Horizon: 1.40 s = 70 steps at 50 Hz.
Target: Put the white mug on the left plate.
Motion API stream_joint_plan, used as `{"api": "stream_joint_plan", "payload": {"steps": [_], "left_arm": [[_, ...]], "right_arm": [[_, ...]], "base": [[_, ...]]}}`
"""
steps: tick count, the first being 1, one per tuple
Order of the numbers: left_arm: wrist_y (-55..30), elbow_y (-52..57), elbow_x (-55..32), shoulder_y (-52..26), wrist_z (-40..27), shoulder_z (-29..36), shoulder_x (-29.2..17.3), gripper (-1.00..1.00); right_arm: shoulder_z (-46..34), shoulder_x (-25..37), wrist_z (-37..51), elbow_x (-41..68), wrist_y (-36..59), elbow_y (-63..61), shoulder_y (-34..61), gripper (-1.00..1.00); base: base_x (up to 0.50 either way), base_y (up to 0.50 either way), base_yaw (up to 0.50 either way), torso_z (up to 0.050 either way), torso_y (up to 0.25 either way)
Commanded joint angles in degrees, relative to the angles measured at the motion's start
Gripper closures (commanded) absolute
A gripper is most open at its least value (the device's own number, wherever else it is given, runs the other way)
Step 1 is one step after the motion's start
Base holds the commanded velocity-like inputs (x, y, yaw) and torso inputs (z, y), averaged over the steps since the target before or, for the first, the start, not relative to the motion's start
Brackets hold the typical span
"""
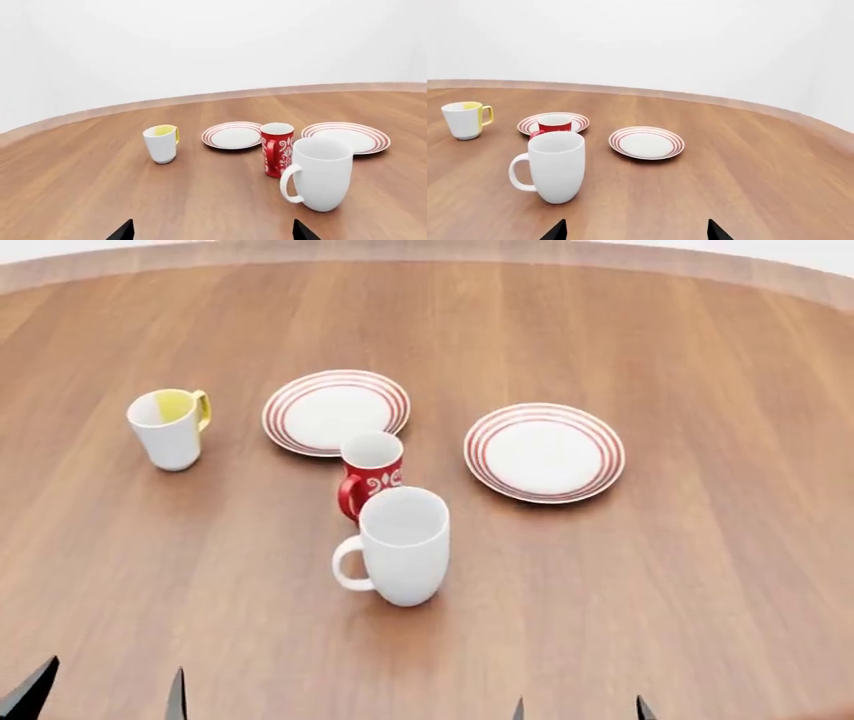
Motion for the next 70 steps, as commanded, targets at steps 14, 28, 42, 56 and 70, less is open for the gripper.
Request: {"api": "stream_joint_plan", "payload": {"steps": [14,28,42,56,70], "left_arm": [[-1.44,2.5,1.35,0.54,-1.47,1.97,-2.28,-1.0],[-1.58,5.86,2.26,2.61,-2.33,3.63,-3.55,-1.0],[-2.85,10.39,2.04,4.61,-3.01,3.73,-4.88,-1.0],[-2.78,11.3,1.98,4.87,-3.6,4.42,-5.22,-1.0],[-2.27,10.97,1.36,5.16,-4.0,4.63,-5.58,-1.0]], "right_arm": [[-2.17,2.45,1.16,-0.38,2.53,-4.08,-0.78,-1.0],[-2.63,3.67,2.21,-1.1,4.23,-8.44,-2.06,-1.0],[-3.52,4.51,3.32,-1.55,4.67,-10.96,-2.9,-1.0],[-4.42,5.36,4.32,-1.04,4.21,-10.3,-2.61,-1.0],[-4.99,5.78,5.02,-0.43,2.61,-8.77,-2.6,-1.0]], "base": [[0.2,0.0,0.0,0.0,0.0],[0.25,0.0,0.0,0.0,0.0],[0.26,0.0,0.0,0.0,0.0],[0.26,0.0,0.0,0.0,0.0],[0.26,0.0,0.0,0.0,0.0]]}}
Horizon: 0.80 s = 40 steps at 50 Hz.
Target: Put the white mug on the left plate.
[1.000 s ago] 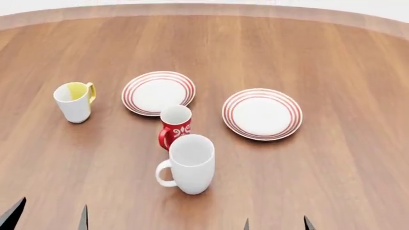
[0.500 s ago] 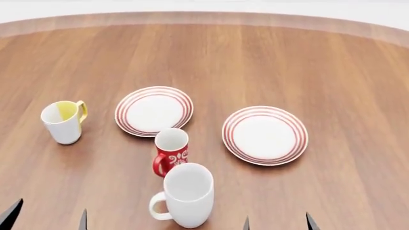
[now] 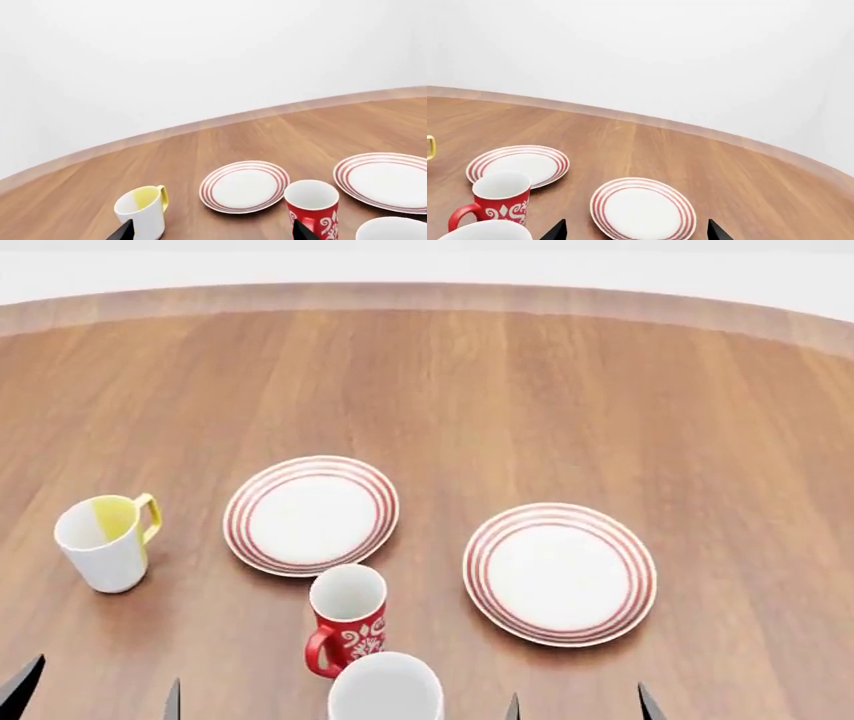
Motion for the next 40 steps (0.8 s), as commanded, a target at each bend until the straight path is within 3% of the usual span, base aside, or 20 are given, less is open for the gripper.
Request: {"api": "stream_joint_plan", "payload": {"steps": [1,40], "left_arm": [[0.43,-0.04,-0.51,0.28,-0.39,0.15,-0.29,-1.0],[-0.1,0.36,-1.32,-0.02,-1.52,1.39,-1.09,-1.0]], "right_arm": [[-0.51,0.36,0.66,0.47,-0.91,0.8,-0.02,-1.0],[-1.53,1.55,1.87,1.76,-1.96,1.95,0.24,-1.0]], "base": [[0.25,0.0,0.0,0.0,0.0],[0.26,0.0,0.0,0.0,0.0]]}}
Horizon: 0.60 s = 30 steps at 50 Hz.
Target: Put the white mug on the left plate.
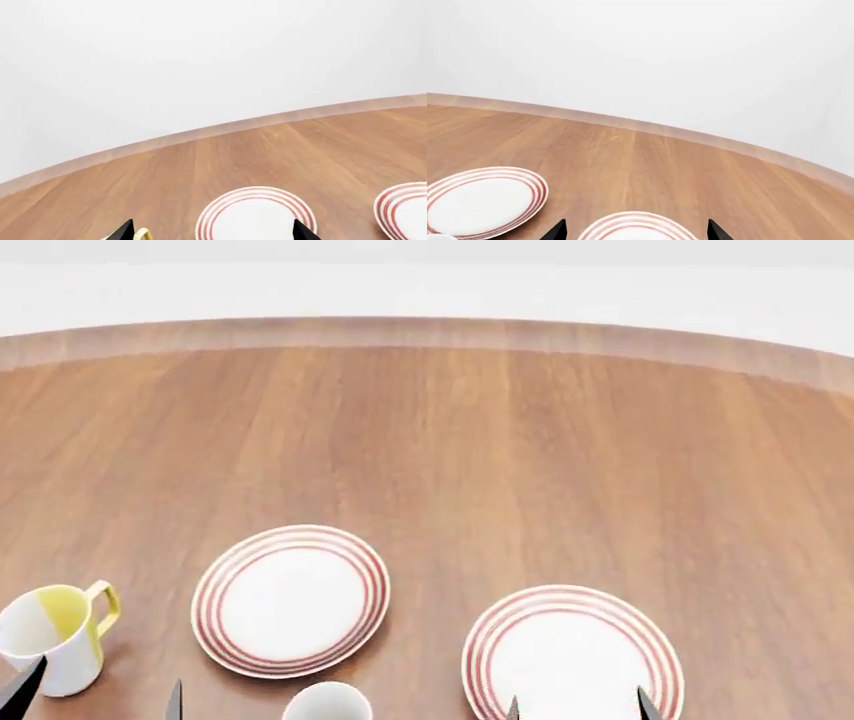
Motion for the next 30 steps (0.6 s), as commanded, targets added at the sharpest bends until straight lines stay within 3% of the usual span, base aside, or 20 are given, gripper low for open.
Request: {"api": "stream_joint_plan", "payload": {"steps": [1,30], "left_arm": [[0.16,-0.05,-0.22,0.02,-0.3,0.4,-0.21,-1.0],[-0.12,-0.9,-0.31,-0.99,-0.91,1.84,-0.62,-1.0]], "right_arm": [[-0.31,0.39,0.33,0.27,-0.23,0.19,0.04,-1.0],[-1.92,1.24,0.73,0.33,-0.32,0.16,0.27,-1.0]], "base": [[0.26,0.0,0.0,0.0,0.0],[0.25,0.0,0.0,0.0,0.0]]}}
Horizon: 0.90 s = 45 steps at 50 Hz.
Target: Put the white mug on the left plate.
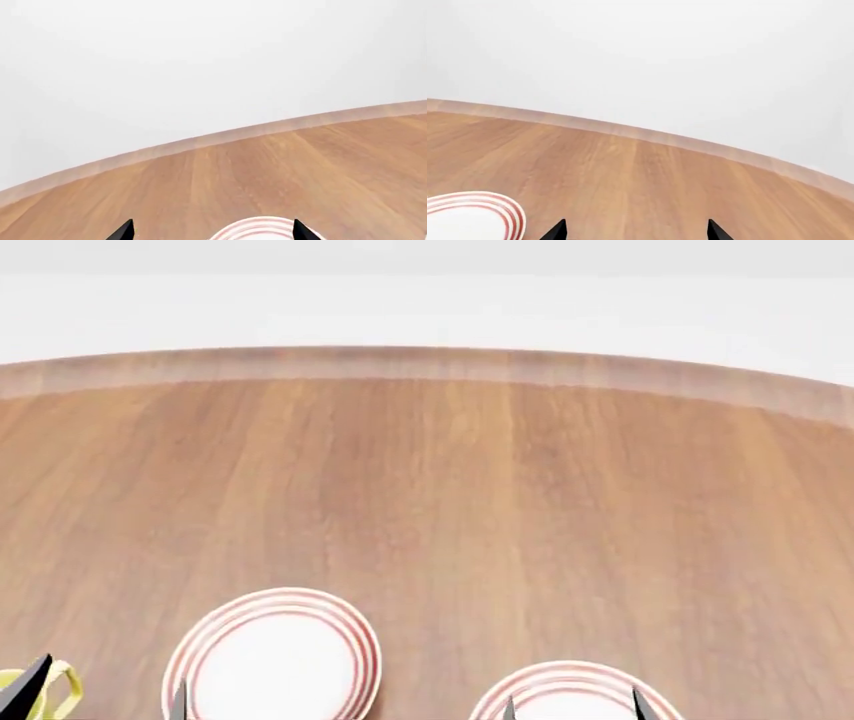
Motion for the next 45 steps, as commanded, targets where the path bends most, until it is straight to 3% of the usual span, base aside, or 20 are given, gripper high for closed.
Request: {"api": "stream_joint_plan", "payload": {"steps": [1,10,21,25,28,37,38,40,41,45], "left_arm": [[0.61,-1.43,0.24,-0.6,-0.21,0.89,-0.03,-1.0],[0.69,1.01,-1.84,0.63,2.81,1.72,-2.11,-1.0],[4.89,5.25,-3.8,7.63,7.98,-0.18,-9.93,-1.0],[11.08,6.14,-7.02,13.09,10.17,-3.04,-12.8,-1.0],[19.05,0.7,-7.43,14.91,11.95,-3.1,-12.6,-1.0],[28.13,0.57,-10.81,22.91,15.13,-5.51,-15.27,-1.0],[34.9,-0.04,-13.11,28.26,17.62,-6.85,-16.44,-1.0],[36.47,-0.72,-13.57,29.24,18.41,-6.91,-16.71,-1.0],[45.06,-3.21,-13.47,34.66,20.25,-8.22,-16.22,-1.0],[45.5,-3.68,-14.38,34.68,20.59,-8.07,-16.37,-1.0]], "right_arm": [[-0.88,0.37,0.14,-0.28,-0.35,0.18,-0.04,-1.0],[-0.79,0.2,0.2,0.7,-2.33,1.56,-0.24,-1.0],[-0.69,0.08,0.03,1.82,-5.73,5.27,-0.34,-1.0],[-0.29,0.26,0.26,2.28,-5.87,5.1,-0.65,-1.0],[-0.31,0.31,0.34,2.38,-5.98,5.3,-0.54,-1.0],[-0.62,0.57,0.75,2.24,-5.66,4.8,-0.66,-1.0],[-0.72,0.46,0.78,2.3,-5.79,5.1,-0.71,-1.0],[-0.8,0.51,0.81,2.33,-5.64,5.08,-0.68,-1.0],[-0.53,0.51,0.7,2.71,-7.24,6.03,-1.37,-1.0],[-0.67,0.44,0.74,2.76,-7.85,7.06,-1.18,-1.0]], "base": [[0.0,0.0,0.0,0.0,0.0],[0.0,0.0,0.0,0.0,0.0],[0.0,0.0,0.0,0.0,0.0],[0.0,0.0,0.0,0.0,0.0],[0.0,0.0,0.0,0.0,0.0],[0.0,0.0,0.0,0.0,0.0],[0.0,0.0,0.0,0.0,0.0],[0.0,0.0,0.0,0.0,0.0],[0.0,0.0,0.0,0.0,0.0],[0.0,0.0,0.0,0.0,0.0]]}}
